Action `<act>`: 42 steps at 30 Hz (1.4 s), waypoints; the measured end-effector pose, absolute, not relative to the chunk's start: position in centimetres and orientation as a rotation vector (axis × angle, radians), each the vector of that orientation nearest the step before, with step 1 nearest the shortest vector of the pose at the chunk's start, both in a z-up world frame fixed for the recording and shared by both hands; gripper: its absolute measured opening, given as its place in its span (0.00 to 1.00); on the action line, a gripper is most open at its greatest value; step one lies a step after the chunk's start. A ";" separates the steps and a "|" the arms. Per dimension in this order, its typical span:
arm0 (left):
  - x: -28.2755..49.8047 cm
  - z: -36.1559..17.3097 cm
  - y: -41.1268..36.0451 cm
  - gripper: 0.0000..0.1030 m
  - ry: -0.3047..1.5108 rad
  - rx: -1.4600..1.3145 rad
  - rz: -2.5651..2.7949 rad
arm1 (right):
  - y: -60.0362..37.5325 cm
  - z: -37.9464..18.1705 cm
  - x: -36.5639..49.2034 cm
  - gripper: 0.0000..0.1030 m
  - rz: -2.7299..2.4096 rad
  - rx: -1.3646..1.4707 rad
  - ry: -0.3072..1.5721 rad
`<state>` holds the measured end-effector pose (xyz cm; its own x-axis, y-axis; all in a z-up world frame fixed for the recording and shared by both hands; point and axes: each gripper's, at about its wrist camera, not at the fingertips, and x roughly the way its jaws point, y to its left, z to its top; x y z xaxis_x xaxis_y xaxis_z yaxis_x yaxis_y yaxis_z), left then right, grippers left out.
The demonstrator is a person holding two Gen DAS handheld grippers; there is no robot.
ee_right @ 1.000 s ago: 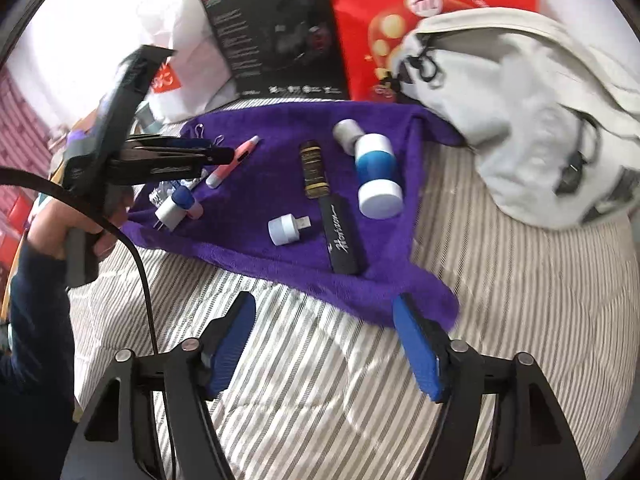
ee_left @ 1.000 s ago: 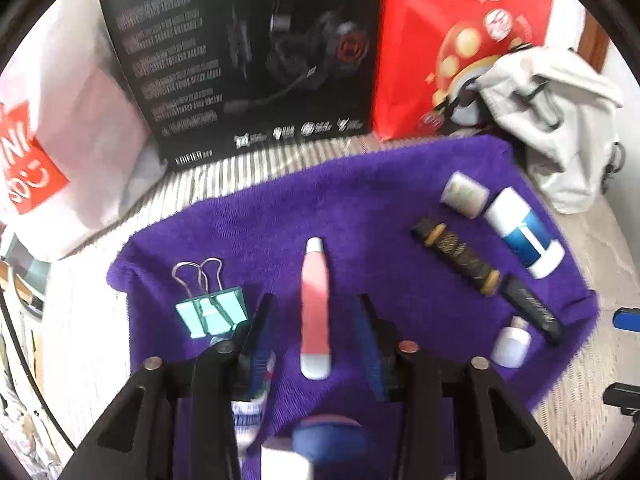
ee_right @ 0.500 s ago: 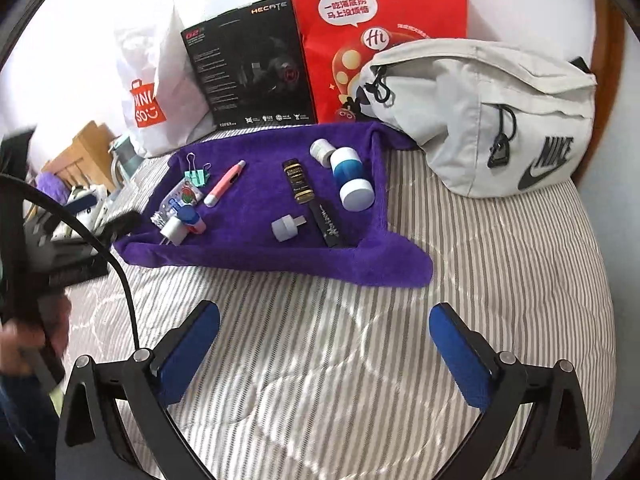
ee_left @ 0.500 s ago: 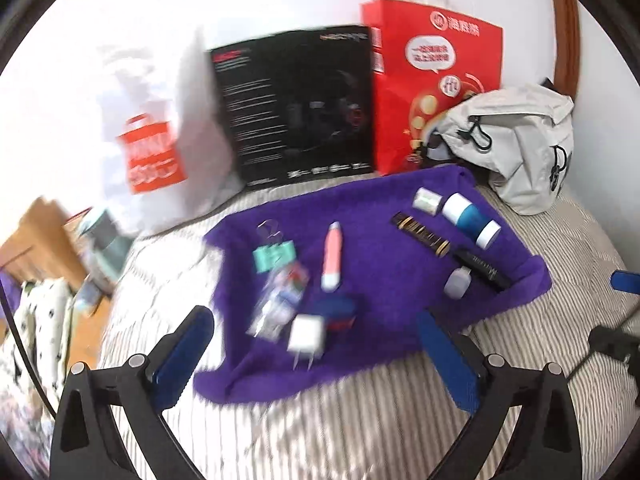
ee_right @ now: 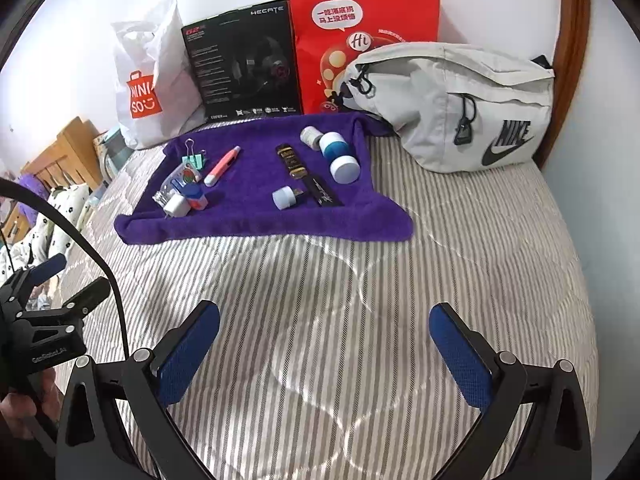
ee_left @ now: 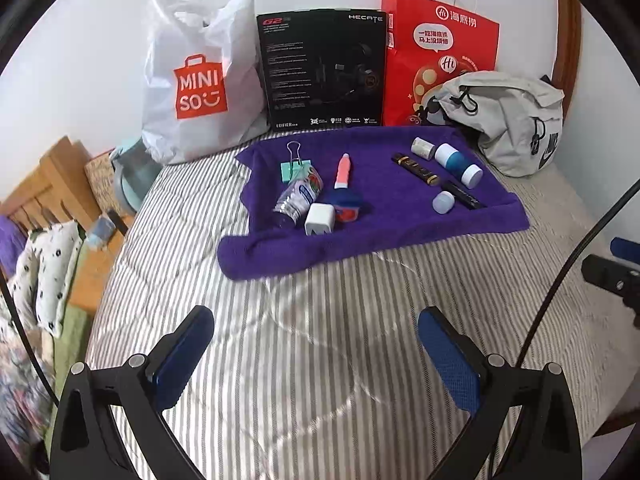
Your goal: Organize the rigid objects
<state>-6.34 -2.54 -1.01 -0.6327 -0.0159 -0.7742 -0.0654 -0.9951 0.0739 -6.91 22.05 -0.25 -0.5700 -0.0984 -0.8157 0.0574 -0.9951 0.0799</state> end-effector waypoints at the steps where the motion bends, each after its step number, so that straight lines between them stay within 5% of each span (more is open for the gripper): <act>1: -6.0 -0.9 -2.5 1.00 0.144 -1.332 2.816 | 22.1 -0.1 -6.6 1.00 -2.712 1.408 -0.067; 42: -2.6 2.1 -2.9 1.00 0.148 -1.286 2.824 | 23.6 1.9 -3.6 1.00 -2.788 1.426 -0.052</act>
<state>-2.59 -2.89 2.10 -0.6570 -0.0075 -0.7539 -0.0711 -0.9949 0.0719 -3.57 23.64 1.90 -0.5852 -0.0237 -0.8106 -0.0065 -0.9994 0.0339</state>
